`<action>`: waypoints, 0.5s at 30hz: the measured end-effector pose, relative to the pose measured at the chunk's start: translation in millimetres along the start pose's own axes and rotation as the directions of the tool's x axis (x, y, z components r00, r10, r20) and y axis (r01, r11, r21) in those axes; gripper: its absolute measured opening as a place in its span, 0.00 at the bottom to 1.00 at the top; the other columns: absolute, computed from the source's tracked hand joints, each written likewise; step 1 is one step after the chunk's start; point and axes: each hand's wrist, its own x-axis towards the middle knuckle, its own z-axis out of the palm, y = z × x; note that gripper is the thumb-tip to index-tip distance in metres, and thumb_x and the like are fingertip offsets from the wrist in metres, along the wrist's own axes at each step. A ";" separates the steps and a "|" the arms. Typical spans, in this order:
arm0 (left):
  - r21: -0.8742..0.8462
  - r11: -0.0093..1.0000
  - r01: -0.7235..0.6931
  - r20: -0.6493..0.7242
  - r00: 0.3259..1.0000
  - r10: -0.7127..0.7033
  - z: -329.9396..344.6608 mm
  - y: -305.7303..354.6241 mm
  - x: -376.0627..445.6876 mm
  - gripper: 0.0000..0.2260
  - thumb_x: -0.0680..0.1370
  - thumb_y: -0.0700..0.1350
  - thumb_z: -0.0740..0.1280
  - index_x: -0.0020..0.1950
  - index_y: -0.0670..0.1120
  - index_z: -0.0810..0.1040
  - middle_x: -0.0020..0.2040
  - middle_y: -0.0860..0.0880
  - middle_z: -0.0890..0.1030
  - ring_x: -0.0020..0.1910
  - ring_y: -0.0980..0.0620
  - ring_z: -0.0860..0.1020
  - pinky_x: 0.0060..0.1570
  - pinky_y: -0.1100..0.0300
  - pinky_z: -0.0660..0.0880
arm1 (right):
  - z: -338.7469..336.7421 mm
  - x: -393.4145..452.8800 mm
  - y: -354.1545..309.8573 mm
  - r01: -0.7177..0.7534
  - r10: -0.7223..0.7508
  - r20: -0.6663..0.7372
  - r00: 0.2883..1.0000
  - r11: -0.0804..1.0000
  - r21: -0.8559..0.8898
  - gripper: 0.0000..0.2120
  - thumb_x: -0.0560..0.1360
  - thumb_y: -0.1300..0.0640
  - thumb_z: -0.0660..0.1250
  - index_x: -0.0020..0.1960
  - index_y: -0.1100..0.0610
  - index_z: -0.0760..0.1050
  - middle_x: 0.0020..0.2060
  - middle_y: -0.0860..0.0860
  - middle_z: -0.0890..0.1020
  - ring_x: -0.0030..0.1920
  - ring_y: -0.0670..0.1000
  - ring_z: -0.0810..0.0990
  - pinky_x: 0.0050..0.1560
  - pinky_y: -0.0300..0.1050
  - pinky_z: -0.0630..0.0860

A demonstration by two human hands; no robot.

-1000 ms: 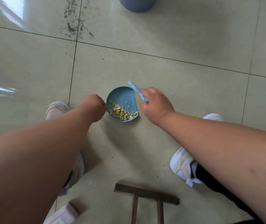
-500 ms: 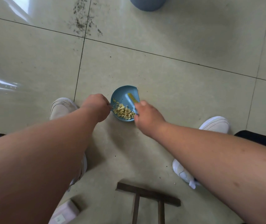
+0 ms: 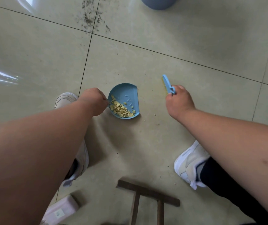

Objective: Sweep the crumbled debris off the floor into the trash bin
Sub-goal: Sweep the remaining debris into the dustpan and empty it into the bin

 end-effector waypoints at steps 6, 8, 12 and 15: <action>-0.026 0.999 0.020 0.020 1.000 -0.020 6.2 -5.9 -3.2 0.13 0.82 0.51 0.68 0.53 0.48 0.91 0.52 0.44 0.87 0.51 0.40 0.81 0.45 0.59 0.72 | 22.6 -27.3 -3.8 0.115 -0.073 0.182 0.981 0.967 -0.229 0.17 0.79 0.58 0.60 0.66 0.62 0.73 0.61 0.63 0.74 0.59 0.65 0.76 0.59 0.52 0.72; -0.046 0.999 0.023 0.025 0.999 -0.022 8.4 -5.4 -4.7 0.12 0.82 0.51 0.68 0.52 0.48 0.91 0.50 0.44 0.87 0.48 0.41 0.79 0.44 0.59 0.71 | 36.4 -39.8 -18.6 0.119 -0.077 0.218 0.973 0.975 -0.186 0.17 0.80 0.58 0.60 0.66 0.62 0.72 0.62 0.62 0.74 0.59 0.64 0.76 0.59 0.51 0.72; -0.086 0.996 0.022 0.049 0.999 -0.018 10.2 -4.2 -6.8 0.13 0.82 0.51 0.68 0.51 0.47 0.90 0.45 0.45 0.85 0.45 0.43 0.79 0.43 0.59 0.70 | 58.5 -60.1 -54.5 0.166 -0.157 0.329 0.931 0.986 -0.001 0.09 0.79 0.58 0.59 0.56 0.59 0.74 0.54 0.57 0.74 0.51 0.60 0.76 0.50 0.48 0.73; -0.133 0.991 0.029 0.078 0.997 -0.019 7.6 -12.1 -6.8 0.11 0.82 0.50 0.70 0.49 0.47 0.90 0.44 0.45 0.86 0.47 0.42 0.82 0.43 0.56 0.76 | 60.0 -59.4 -74.3 0.181 -0.206 0.363 0.909 0.978 0.102 0.04 0.78 0.60 0.59 0.45 0.58 0.70 0.43 0.53 0.72 0.41 0.55 0.73 0.36 0.44 0.66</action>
